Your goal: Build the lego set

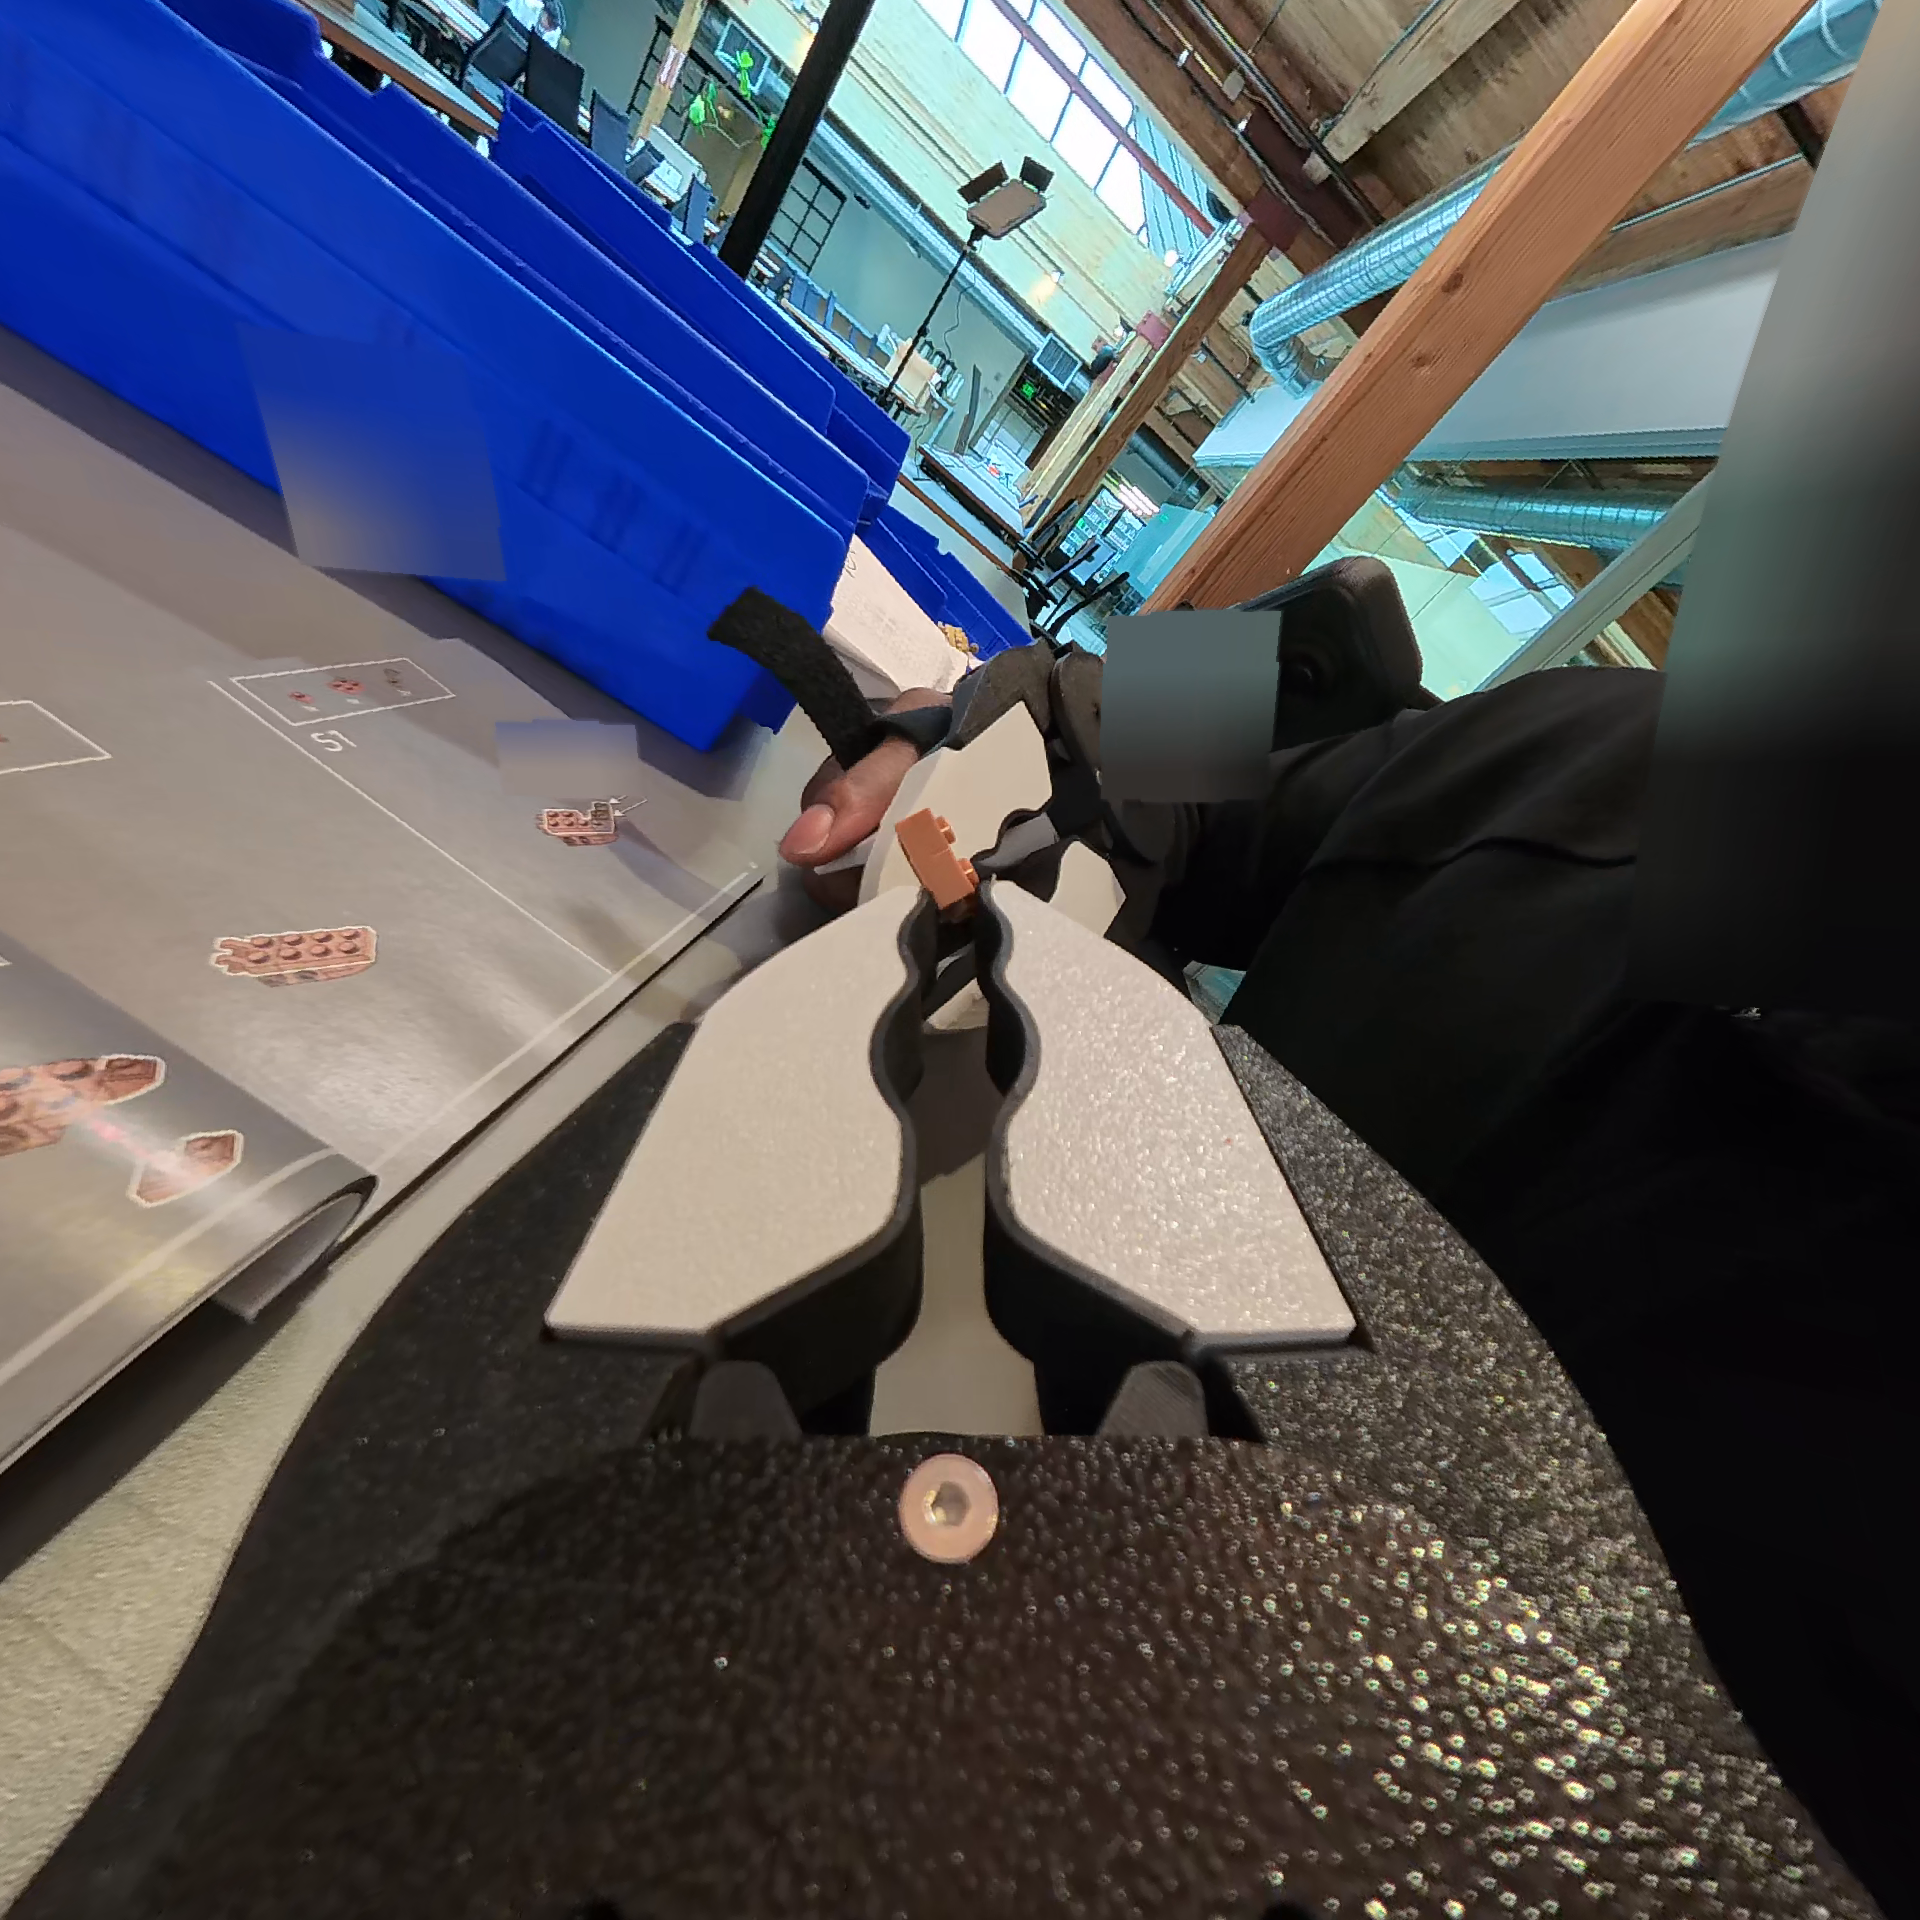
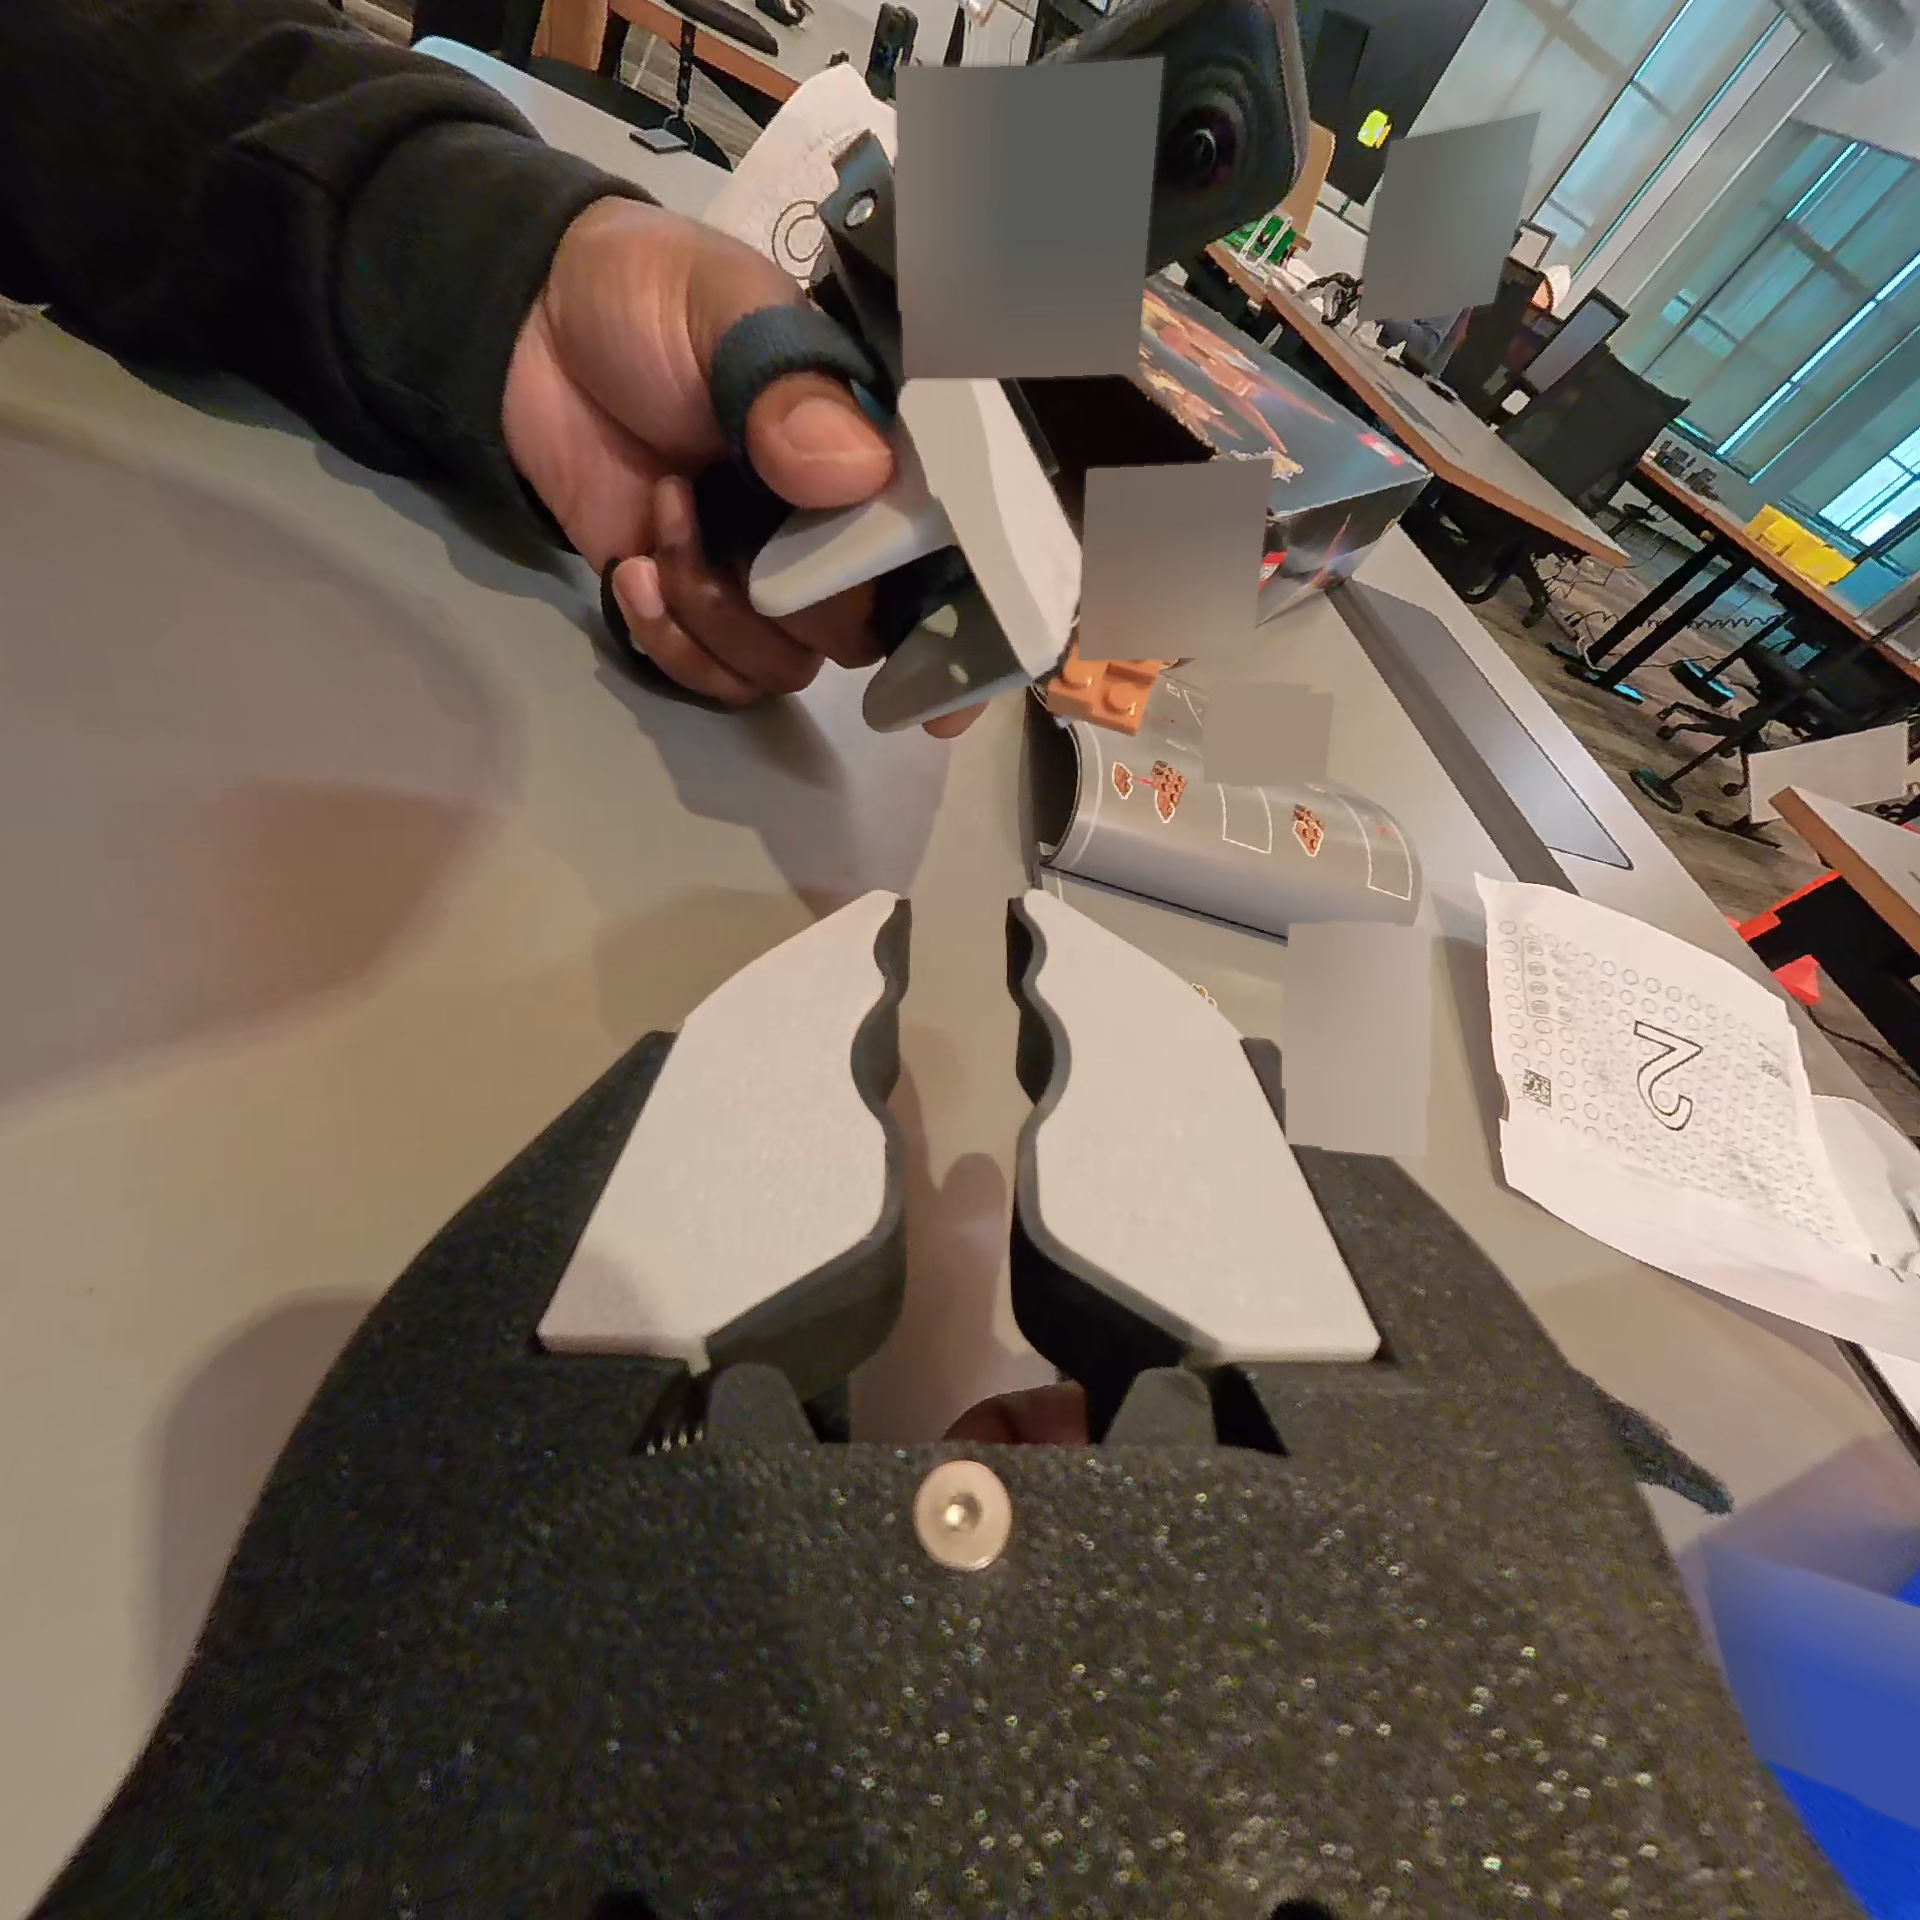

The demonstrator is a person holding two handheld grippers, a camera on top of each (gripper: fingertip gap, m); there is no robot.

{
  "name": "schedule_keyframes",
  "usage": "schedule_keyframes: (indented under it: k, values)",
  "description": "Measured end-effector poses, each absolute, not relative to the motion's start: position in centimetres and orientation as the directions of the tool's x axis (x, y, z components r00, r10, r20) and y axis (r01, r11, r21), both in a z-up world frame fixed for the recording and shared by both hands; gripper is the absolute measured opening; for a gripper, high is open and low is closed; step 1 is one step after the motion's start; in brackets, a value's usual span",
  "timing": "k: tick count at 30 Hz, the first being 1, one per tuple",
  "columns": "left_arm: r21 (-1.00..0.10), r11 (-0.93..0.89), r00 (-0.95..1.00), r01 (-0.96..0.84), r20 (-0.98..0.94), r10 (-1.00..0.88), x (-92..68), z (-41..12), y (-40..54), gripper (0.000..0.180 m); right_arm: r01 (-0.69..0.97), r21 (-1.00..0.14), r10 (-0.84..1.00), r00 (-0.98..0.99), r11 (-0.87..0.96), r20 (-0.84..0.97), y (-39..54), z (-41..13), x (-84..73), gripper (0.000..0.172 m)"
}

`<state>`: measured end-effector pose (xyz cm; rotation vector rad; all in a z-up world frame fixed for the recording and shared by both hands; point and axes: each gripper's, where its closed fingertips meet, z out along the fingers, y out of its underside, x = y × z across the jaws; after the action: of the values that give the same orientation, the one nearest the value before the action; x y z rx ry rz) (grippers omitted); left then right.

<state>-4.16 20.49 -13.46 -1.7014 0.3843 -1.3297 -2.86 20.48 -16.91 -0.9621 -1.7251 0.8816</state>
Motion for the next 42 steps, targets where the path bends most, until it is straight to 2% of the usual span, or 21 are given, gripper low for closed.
schedule_keyframes:
  k: [42]
  values:
    - [-0.76, -0.547, 0.333, 0.35, 0.647, -0.686, -5.0, -13.0, 21.0, 0.006, 0.232, -0.917, 0.932, -0.243, 0.326, 0.27, 21.5, -16.5, -2.8, 0.017]
